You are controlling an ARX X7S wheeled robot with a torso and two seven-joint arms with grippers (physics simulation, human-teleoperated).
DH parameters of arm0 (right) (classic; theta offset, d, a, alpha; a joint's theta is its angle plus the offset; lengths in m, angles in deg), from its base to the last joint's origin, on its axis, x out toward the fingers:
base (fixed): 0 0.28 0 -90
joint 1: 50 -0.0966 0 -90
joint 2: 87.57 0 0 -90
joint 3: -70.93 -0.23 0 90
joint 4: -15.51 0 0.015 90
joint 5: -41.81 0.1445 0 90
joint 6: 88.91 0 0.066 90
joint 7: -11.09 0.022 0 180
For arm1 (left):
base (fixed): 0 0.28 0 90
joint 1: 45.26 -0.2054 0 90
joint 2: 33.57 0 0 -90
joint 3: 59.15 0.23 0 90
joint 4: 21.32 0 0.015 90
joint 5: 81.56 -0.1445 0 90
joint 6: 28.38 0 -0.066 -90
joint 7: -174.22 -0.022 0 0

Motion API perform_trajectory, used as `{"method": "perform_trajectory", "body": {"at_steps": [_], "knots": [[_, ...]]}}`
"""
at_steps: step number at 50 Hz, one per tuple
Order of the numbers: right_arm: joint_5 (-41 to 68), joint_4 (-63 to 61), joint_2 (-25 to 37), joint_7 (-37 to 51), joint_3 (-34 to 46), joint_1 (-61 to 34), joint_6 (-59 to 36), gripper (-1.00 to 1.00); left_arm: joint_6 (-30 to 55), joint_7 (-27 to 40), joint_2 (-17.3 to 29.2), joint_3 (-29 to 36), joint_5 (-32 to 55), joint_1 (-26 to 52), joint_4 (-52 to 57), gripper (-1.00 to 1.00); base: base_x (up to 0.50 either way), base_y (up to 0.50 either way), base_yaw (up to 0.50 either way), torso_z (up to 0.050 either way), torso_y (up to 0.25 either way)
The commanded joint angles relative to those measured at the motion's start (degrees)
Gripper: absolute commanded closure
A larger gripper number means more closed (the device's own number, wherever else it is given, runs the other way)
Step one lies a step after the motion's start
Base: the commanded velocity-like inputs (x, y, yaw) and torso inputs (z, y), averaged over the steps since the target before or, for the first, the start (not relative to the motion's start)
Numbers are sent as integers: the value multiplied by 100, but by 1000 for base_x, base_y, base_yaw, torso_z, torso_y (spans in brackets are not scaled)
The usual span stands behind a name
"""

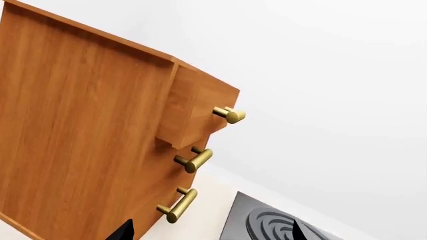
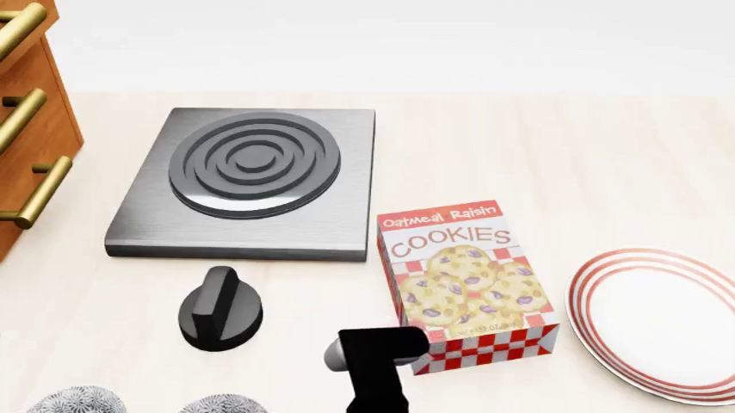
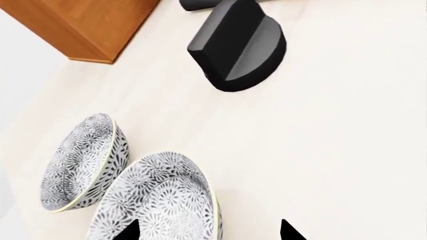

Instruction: Pick the akita bowl from table center and place it on the plate.

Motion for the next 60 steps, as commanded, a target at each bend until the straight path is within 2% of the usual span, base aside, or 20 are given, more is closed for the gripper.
{"method": "perform_trajectory", "body": {"at_steps": [1, 60], "knots": [[-65, 281, -8, -121, 73, -104, 154, -100, -12, 28, 22, 11, 36, -16, 21, -100, 0, 0, 0, 0, 0], [-170, 1001, -95, -533, 643, -541, 325, -100, -97, 156, 126, 69, 190, -85, 93, -100, 0, 0, 0, 0, 0]]}}
